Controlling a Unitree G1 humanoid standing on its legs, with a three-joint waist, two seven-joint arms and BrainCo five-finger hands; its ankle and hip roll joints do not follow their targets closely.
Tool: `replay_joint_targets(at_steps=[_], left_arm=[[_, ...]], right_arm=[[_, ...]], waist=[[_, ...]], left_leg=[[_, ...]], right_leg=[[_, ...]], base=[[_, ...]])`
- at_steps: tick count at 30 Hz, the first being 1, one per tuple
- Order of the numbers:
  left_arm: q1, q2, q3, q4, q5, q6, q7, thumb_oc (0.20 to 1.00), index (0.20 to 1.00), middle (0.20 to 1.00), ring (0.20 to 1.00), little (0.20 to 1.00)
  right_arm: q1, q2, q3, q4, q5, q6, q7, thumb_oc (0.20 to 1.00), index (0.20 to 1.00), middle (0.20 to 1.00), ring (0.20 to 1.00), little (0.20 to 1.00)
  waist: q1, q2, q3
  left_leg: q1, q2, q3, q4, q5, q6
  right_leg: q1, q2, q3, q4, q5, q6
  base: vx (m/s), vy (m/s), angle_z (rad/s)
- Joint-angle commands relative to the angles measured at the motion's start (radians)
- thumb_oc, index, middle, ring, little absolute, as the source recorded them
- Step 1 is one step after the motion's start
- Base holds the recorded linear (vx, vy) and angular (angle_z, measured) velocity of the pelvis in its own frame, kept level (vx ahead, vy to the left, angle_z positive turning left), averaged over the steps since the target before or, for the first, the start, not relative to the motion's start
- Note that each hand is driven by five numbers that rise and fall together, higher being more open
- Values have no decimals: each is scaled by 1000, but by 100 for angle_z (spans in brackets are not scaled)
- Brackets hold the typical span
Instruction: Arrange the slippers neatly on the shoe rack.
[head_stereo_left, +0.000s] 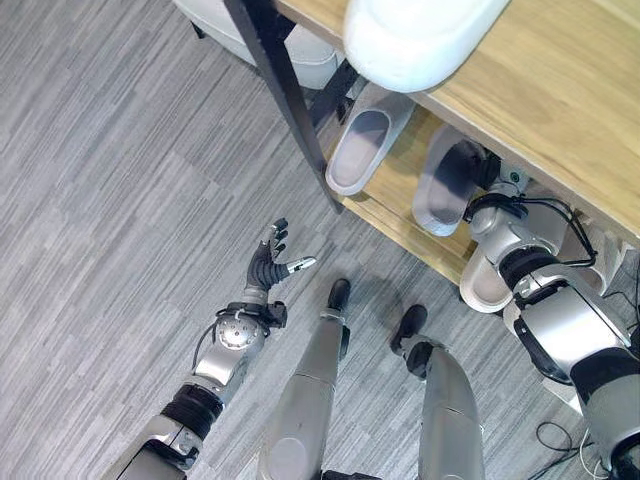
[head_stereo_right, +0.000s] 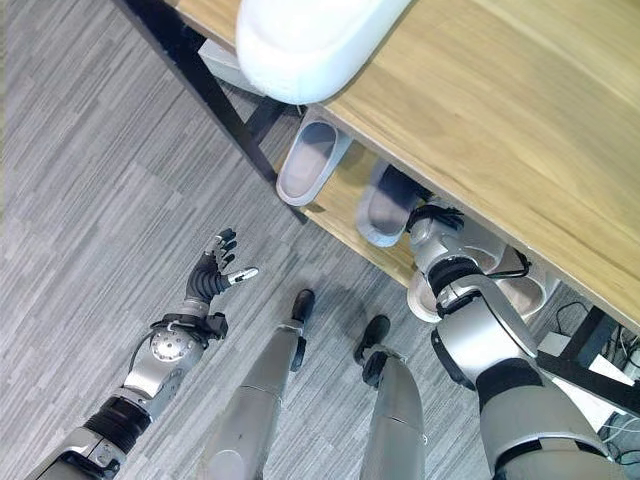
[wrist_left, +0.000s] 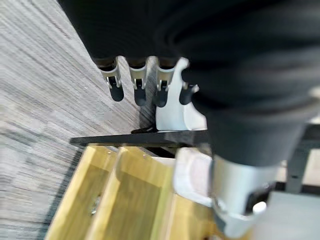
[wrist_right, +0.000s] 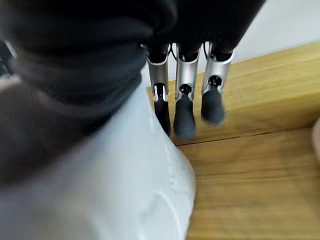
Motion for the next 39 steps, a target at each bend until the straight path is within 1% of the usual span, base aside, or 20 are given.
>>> replay_joint_targets(at_steps=[1,4,5,7,10,12,13,14,15,19,21,23,25,26,27,28,29,31,37,39], left_arm=[[19,10,-16,-49,-38,-56,-15,1000,1000,1000,1000,1000],[27,9,-21,-40,-43,-53,-19,1000,1000,1000,1000,1000],[26,6,-22,-29,-44,-48,-20,1000,1000,1000,1000,1000],[31,2,-17,-4,-42,-36,-11,1000,1000,1000,1000,1000],[45,-3,-4,5,-30,-22,-7,1000,1000,1000,1000,1000],[51,-8,2,10,-22,-17,-9,1000,1000,1000,1000,1000],[51,-8,2,10,-22,-17,-9,1000,1000,1000,1000,1000],[54,-7,8,17,-8,-11,-7,1000,1000,1000,1000,1000],[56,-5,14,18,-5,-6,-7,1000,1000,1000,1000,1000],[91,-5,56,21,1,13,-3,1000,1000,1000,1000,1000],[98,-16,63,32,4,20,0,1000,1000,1000,1000,1000],[87,-33,68,57,10,31,9,1000,1000,1000,1000,1000],[69,-42,66,72,11,32,15,1000,1000,1000,1000,1000],[54,-45,61,84,12,36,15,1000,1000,1000,1000,1000],[41,-43,56,98,13,40,10,1000,1000,1000,1000,1000],[37,-40,54,98,11,40,10,1000,1000,1000,1000,1000],[35,-35,49,99,9,40,6,1000,1000,1000,1000,1000],[66,3,37,72,-1,35,-16,1000,1000,1000,1000,1000],[82,37,17,58,-6,29,-46,1000,1000,1000,1000,1000],[78,38,13,61,-4,30,-48,1000,1000,1000,1000,1000]], right_arm=[[9,-1,26,25,81,-28,44,1000,1000,1000,1000,1000],[11,21,28,-3,114,-45,52,1000,1000,1000,1000,1000],[18,42,15,-36,148,-60,52,1000,1000,1000,1000,1000],[63,96,-28,-148,219,-87,33,1000,1000,1000,1000,1000],[147,134,-85,-300,262,-117,20,1000,1000,1000,1000,1000],[191,151,-124,-361,331,-148,42,1000,1000,1000,1000,1000],[193,151,-124,-363,331,-148,42,1000,1000,1000,1000,1000],[225,156,-152,-412,398,-173,63,1000,1000,1000,1000,1000],[242,156,-171,-425,437,-183,73,1000,1000,1000,1000,1000],[367,165,-238,-543,490,-210,83,1000,1000,1000,1000,1000],[420,177,-254,-580,518,-227,95,1000,1000,1000,1000,1000],[485,201,-258,-604,587,-249,127,1000,1000,1000,1000,1000],[496,223,-250,-584,667,-267,162,1000,1000,1000,1000,1000],[491,236,-246,-566,734,-280,190,1000,1000,1000,1000,1000],[477,262,-232,-528,853,-290,250,1000,1000,1000,1000,1000],[466,270,-228,-516,895,-292,270,1000,1000,1000,1000,1000],[438,285,-227,-493,975,-297,298,1000,1000,1000,1000,1000],[325,290,-246,-435,1099,-305,337,1000,1000,1000,1000,1000],[224,261,-265,-408,1196,-310,377,1000,1000,1000,1000,1000],[212,253,-270,-400,1204,-310,380,1000,1000,1000,1000,1000]], waist=[[31,14,-53],[33,13,-54],[29,12,-53],[14,7,-44],[-4,6,-36],[-13,7,-33],[-13,7,-33],[-20,7,-31],[-24,7,-28],[-39,8,-16],[-46,8,-14],[-59,8,-7],[-61,11,0],[-61,14,5],[-53,18,9],[-50,18,11],[-39,20,12],[6,28,18],[51,34,21],[55,35,22]], left_leg=[[-24,11,-10,-23,-49,-1],[-4,12,-7,-43,-49,1],[11,13,-4,-54,-48,2],[57,19,7,-77,-50,3],[91,25,12,-86,-55,5],[102,26,13,-91,-57,5],[103,26,13,-92,-57,5],[117,28,16,-98,-58,5],[123,29,19,-100,-59,5],[146,35,28,-97,-65,7],[152,36,30,-97,-67,8],[151,38,32,-95,-66,7],[147,41,33,-92,-64,6],[144,41,32,-91,-61,5],[143,40,29,-93,-56,1],[144,41,27,-94,-56,0],[147,40,23,-98,-55,-2],[153,35,17,-104,-52,-7],[156,25,6,-108,-46,-8],[160,23,3,-111,-45,-8]], right_leg=[[71,-7,41,-41,-119,83],[86,-3,45,-60,-112,84],[98,2,49,-73,-107,84],[134,12,59,-98,-98,82],[163,19,66,-115,-92,81],[172,19,69,-122,-88,80],[172,19,69,-122,-88,80],[181,20,72,-127,-85,79],[185,21,75,-129,-85,78],[204,23,87,-131,-82,75],[210,24,88,-132,-81,75],[209,24,89,-135,-77,73],[206,24,87,-132,-75,73],[203,24,85,-130,-75,73],[205,24,81,-130,-76,74],[208,24,78,-133,-76,74],[212,22,74,-135,-78,75],[226,18,63,-135,-84,77],[246,7,46,-132,-94,81],[249,5,43,-131,-95,82]], base=[[52,-1,-1],[40,1,-1],[29,12,-4],[30,24,-10],[14,11,-9],[1,7,-7],[-5,-7,-16],[-7,-10,-18],[-9,-11,-9],[-3,-2,-7],[0,-6,-10],[-15,-13,-7],[-21,-18,-6],[0,-33,-3],[9,-43,1],[25,-64,7],[28,-72,14],[38,-86,20],[23,-39,15],[26,-31,12]])
